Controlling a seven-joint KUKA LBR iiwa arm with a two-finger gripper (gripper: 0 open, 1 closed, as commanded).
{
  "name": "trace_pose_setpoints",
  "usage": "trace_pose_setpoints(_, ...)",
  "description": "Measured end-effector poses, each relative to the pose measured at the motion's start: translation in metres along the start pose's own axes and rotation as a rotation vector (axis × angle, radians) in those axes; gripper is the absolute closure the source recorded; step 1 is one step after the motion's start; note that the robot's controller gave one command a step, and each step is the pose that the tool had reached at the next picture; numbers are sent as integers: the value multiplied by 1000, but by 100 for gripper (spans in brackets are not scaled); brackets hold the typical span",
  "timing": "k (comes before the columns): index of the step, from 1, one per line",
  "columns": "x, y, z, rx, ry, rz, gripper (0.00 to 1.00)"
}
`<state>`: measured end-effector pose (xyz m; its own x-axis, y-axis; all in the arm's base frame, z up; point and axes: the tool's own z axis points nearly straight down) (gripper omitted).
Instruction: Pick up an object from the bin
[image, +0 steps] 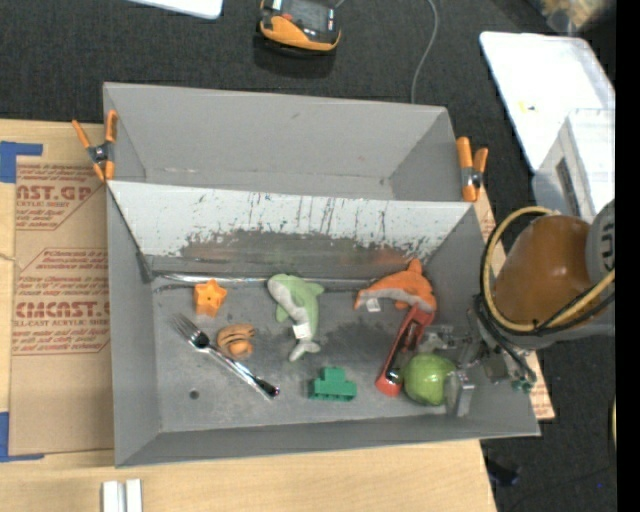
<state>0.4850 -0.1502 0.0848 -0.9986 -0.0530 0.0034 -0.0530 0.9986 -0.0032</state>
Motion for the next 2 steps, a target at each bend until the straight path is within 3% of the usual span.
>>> trace_pose_setpoints(1,3,3,-23,-3,-1,0,100)
trace_pose_setpoints(2,3,3,-70,-3,0,0,100)
